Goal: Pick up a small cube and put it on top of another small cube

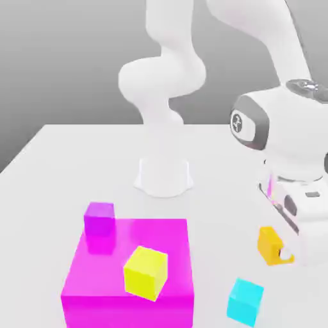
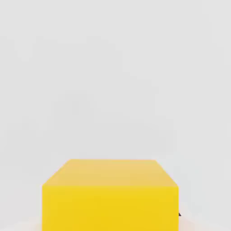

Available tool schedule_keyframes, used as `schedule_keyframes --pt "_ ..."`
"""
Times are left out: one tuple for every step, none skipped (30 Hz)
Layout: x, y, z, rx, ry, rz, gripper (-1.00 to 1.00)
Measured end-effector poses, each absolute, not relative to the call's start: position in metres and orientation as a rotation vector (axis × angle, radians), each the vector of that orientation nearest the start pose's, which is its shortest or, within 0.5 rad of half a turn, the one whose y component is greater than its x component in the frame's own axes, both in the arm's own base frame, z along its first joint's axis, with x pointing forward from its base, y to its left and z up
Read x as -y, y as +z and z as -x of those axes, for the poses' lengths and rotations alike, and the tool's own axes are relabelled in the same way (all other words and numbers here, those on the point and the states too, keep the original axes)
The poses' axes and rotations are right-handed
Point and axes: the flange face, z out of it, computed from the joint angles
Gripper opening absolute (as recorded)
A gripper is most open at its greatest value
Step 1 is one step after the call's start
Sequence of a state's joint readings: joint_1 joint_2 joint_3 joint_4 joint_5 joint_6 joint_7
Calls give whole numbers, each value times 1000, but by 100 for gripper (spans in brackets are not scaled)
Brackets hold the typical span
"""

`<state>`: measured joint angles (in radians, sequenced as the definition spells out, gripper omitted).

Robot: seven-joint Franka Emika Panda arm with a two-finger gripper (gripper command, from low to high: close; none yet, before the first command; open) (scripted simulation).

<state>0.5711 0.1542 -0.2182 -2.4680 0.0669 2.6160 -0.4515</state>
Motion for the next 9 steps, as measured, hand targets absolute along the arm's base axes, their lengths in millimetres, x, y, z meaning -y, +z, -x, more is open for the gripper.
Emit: schedule_keyframes --pt "-158 226 -455 1117 1 2935 -100" --pt "-156 214 -457 1101 1 2941 -100" --pt "-154 202 -457 1093 1 2944 -100" --pt "-153 190 -457 1088 2 2946 100" --pt "-153 190 -457 1088 2 2946 100" --pt "-153 190 -457 1088 2 2946 100" --pt "-153 190 -457 1088 2 2946 100" --pt "-153 190 -457 1088 2 2946 100" --pt "-153 190 -457 1088 2 2946 100"
